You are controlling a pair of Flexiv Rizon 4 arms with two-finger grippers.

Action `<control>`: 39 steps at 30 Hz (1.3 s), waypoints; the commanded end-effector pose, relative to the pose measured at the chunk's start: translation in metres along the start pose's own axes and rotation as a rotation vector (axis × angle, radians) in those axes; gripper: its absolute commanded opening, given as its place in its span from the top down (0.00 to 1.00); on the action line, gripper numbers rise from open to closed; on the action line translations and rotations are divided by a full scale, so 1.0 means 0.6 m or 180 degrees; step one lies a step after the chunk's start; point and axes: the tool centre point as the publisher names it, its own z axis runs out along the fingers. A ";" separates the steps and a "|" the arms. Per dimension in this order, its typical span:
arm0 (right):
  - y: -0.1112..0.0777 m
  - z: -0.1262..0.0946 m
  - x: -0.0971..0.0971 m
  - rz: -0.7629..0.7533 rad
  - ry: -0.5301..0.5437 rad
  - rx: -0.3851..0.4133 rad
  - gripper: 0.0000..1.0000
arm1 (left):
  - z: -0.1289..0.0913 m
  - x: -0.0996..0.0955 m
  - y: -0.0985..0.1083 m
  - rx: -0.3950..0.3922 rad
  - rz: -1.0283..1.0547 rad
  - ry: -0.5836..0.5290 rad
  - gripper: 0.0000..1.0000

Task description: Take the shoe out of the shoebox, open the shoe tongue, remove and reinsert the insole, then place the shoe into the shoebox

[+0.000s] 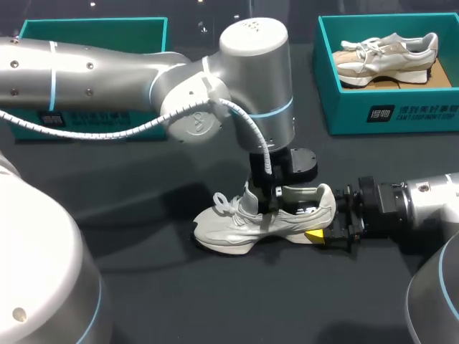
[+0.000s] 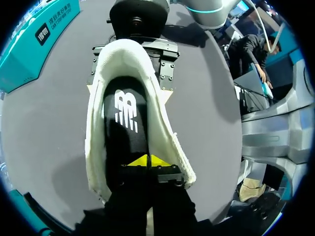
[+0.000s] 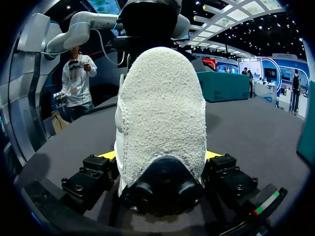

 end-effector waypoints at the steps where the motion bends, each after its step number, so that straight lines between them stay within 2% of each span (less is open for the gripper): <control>1: 0.001 0.000 0.002 0.0006 0.0002 0.0018 1.00 | 0.002 0.008 0.010 0.0041 0.0033 -0.0012 1.00; 13: 0.001 0.000 0.002 0.0006 0.0002 0.0018 1.00 | 0.023 -0.003 -0.003 -0.0045 0.0050 -0.0152 0.99; 18: 0.001 0.000 0.002 0.0006 0.0002 0.0018 1.00 | 0.023 -0.009 -0.012 -0.0040 0.0069 -0.0184 0.87; 22: 0.001 0.000 0.002 0.0006 0.0002 0.0018 1.00 | 0.027 -0.009 -0.019 -0.0054 0.0112 -0.0204 0.73; 26: 0.001 0.000 0.002 0.0006 0.0002 0.0018 1.00 | 0.036 -0.007 -0.023 -0.0087 0.0145 -0.0235 0.65; 39: 0.001 0.000 0.002 0.0006 0.0002 0.0018 1.00 | 0.073 -0.035 -0.020 -0.0264 0.0131 -0.0494 0.59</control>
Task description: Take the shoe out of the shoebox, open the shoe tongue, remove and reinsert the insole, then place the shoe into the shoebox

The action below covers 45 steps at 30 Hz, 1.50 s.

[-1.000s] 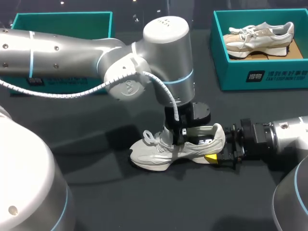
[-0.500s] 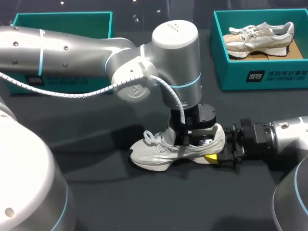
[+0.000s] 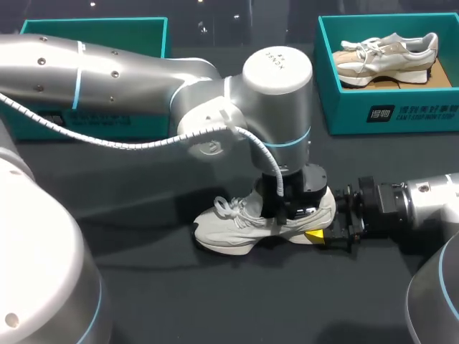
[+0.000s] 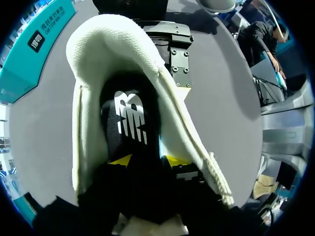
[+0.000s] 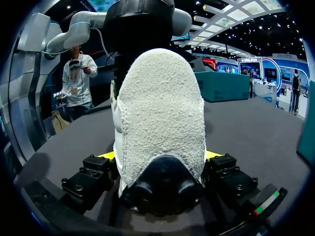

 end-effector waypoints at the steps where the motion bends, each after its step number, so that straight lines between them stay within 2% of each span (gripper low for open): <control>1: 0.001 0.000 0.001 0.0008 0.0001 0.0016 1.00 | 0.023 -0.006 -0.005 -0.0085 -0.0021 -0.0081 0.59; 5: 0.001 0.000 0.001 0.0008 0.0001 0.0016 1.00 | 0.036 -0.017 0.001 -0.0190 -0.0089 -0.0234 0.61; 9: 0.001 0.000 0.001 0.0008 0.0001 0.0016 1.00 | 0.046 -0.033 0.009 -0.0295 -0.0202 -0.0390 0.71; 11: 0.001 0.000 0.001 0.0008 0.0001 0.0016 1.00 | 0.047 -0.038 0.014 -0.0307 -0.0242 -0.0417 0.80; 14: 0.001 0.000 0.001 0.0008 0.0001 0.0016 1.00 | 0.045 -0.044 0.021 -0.0291 -0.0290 -0.0425 1.00; 20: 0.001 0.000 0.001 0.0008 0.0001 0.0016 1.00 | 0.030 -0.040 0.033 -0.0137 -0.0342 -0.0388 1.00; 31: 0.001 0.000 0.001 0.0008 0.0001 0.0016 1.00 | -0.028 -0.007 0.045 0.0519 -0.0381 -0.0180 1.00; 38: 0.001 0.000 0.001 0.0008 0.0001 0.0016 1.00 | -0.041 -0.001 0.045 0.0605 -0.0375 -0.0191 1.00; 45: 0.001 0.000 0.001 0.0008 0.0001 0.0016 1.00 | -0.032 0.004 0.058 0.0587 -0.0426 -0.0145 1.00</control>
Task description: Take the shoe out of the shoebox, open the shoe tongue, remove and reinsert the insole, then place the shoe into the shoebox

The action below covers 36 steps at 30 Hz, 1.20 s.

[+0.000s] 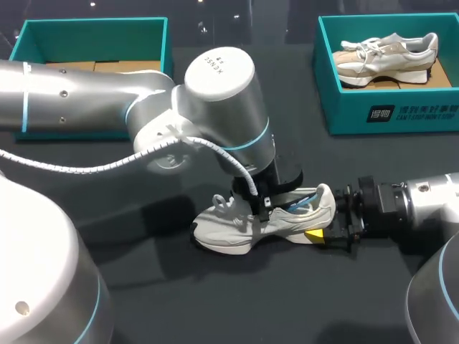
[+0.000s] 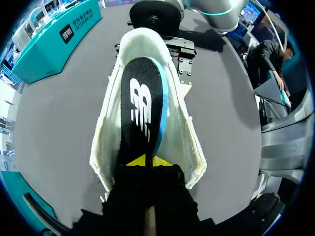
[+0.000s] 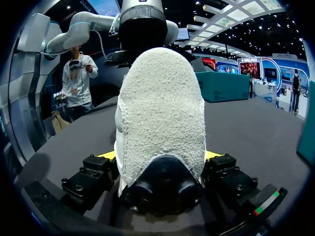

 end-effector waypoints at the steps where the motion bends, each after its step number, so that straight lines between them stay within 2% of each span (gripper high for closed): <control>1: 0.000 -0.001 0.002 0.0006 0.0001 0.0021 1.00 | 0.003 0.000 0.017 0.0071 -0.0020 0.0026 1.00; 7: 0.000 -0.001 0.002 0.0006 0.0001 0.0021 1.00 | -0.005 0.000 0.020 0.0149 -0.0073 0.0050 1.00; 24: 0.000 -0.001 0.002 0.0006 0.0001 0.0021 1.00 | -0.059 -0.006 -0.025 0.0559 -0.0041 -0.0054 1.00; 36: 0.000 -0.001 0.002 0.0006 0.0001 0.0021 1.00 | -0.085 -0.021 -0.065 0.0672 -0.0009 -0.0213 1.00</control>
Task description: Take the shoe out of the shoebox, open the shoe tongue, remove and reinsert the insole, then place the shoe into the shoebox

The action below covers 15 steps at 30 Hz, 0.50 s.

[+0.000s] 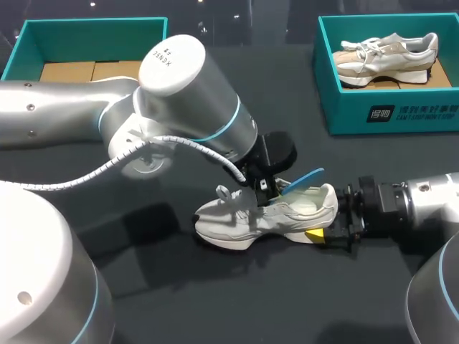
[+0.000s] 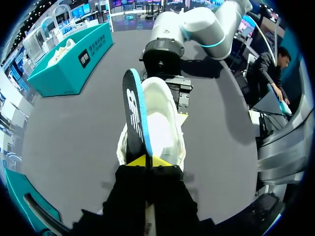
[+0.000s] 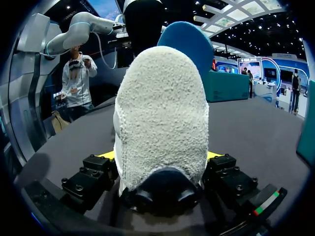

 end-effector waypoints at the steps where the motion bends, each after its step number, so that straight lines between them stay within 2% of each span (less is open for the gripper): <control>1: 0.001 0.001 0.004 0.0003 0.0006 0.0019 1.00 | -0.004 -0.001 -0.022 -0.0008 0.0037 -0.0050 1.00; 15: 0.001 0.001 0.004 0.0003 0.0006 0.0019 1.00 | 0.027 -0.002 -0.061 -0.0105 0.0071 -0.0187 1.00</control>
